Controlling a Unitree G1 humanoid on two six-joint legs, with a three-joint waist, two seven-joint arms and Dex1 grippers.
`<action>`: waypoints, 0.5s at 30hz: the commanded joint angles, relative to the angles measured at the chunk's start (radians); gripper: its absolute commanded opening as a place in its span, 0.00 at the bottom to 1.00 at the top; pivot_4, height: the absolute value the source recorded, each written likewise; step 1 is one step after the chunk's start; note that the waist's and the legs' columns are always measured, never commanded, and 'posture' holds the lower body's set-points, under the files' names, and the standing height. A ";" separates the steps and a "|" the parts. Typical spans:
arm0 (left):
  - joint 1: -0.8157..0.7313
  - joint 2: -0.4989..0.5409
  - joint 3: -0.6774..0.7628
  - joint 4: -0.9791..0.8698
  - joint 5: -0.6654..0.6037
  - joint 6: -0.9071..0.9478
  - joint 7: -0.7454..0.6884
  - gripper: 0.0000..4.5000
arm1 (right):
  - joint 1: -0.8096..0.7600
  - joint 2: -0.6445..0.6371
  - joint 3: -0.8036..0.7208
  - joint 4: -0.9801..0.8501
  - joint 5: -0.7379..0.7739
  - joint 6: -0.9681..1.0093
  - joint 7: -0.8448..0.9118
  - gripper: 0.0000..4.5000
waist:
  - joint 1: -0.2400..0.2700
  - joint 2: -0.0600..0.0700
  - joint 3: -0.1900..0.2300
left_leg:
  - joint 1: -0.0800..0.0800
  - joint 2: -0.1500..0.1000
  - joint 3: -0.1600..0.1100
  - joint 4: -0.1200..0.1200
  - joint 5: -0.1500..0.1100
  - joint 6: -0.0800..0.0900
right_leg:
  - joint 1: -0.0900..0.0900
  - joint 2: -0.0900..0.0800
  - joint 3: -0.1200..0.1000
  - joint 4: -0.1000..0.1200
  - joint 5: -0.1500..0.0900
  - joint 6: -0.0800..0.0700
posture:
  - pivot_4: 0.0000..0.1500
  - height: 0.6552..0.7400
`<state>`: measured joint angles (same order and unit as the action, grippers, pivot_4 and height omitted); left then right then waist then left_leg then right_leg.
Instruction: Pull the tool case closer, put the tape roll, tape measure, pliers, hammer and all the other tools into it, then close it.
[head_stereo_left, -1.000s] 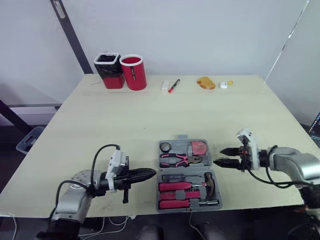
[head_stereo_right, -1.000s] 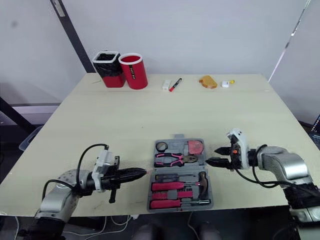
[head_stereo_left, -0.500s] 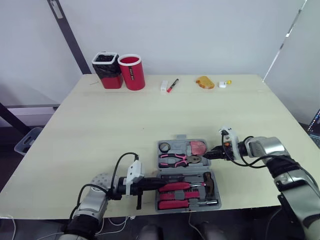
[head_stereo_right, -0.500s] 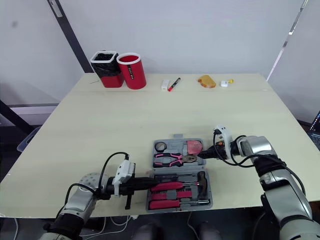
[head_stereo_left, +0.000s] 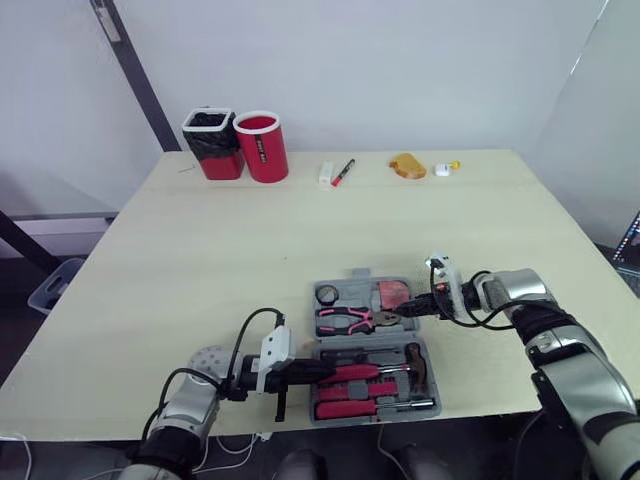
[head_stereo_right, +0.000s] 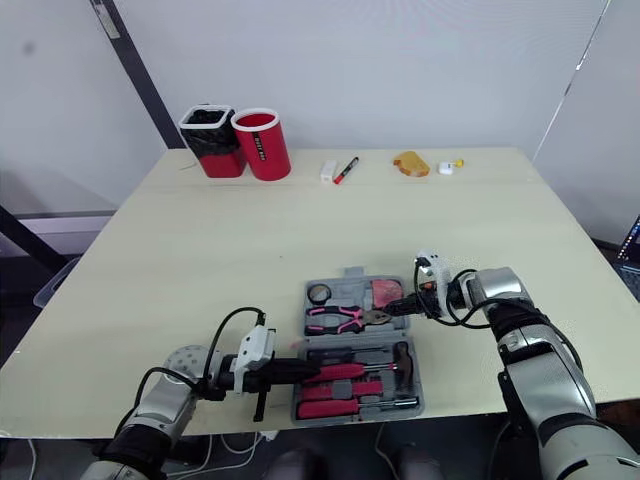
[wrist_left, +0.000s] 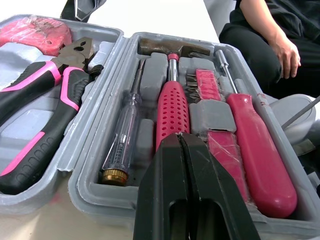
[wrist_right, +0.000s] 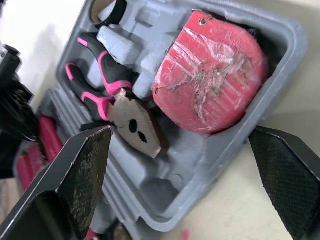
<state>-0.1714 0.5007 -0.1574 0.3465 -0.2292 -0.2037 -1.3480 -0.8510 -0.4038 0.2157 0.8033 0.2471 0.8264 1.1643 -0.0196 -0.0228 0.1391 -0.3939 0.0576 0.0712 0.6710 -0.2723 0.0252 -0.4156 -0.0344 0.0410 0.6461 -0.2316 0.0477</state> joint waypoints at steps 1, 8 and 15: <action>0.021 0.014 -0.020 0.008 0.024 0.002 0.006 0.01 | 0.000 0.017 -0.047 -0.051 0.044 0.015 0.034 1.00 | 0.000 0.000 0.000 | 0.000 0.000 0.000 0.000 0.000 0.000 | 0.000 0.000 0.000 0.000 0.000 0.000 | 1.00 1.00; 0.020 0.028 -0.019 -0.010 0.014 0.009 0.002 0.01 | 0.032 0.016 -0.085 -0.122 0.069 0.030 0.060 1.00 | -0.003 0.000 0.000 | 0.000 0.000 0.000 -0.001 0.000 0.000 | 0.000 0.000 0.000 0.000 0.000 0.000 | 1.00 1.00; 0.033 0.047 -0.003 -0.052 -0.013 0.002 -0.006 0.01 | 0.075 -0.006 -0.139 -0.241 0.133 0.090 0.070 1.00 | -0.019 0.001 0.000 | -0.001 0.000 -0.001 -0.001 0.000 0.000 | 0.000 0.000 0.000 0.000 0.000 0.000 | 1.00 1.00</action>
<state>-0.1509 0.5359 -0.1640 0.3154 -0.2398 -0.2033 -1.3511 -0.7697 -0.4117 0.0984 0.6271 0.3250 0.8960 1.1959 -0.0382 -0.0222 0.1392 -0.3944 0.0578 0.0707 0.6699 -0.2724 0.0252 -0.4160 -0.0344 0.0408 0.6458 -0.2317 0.0478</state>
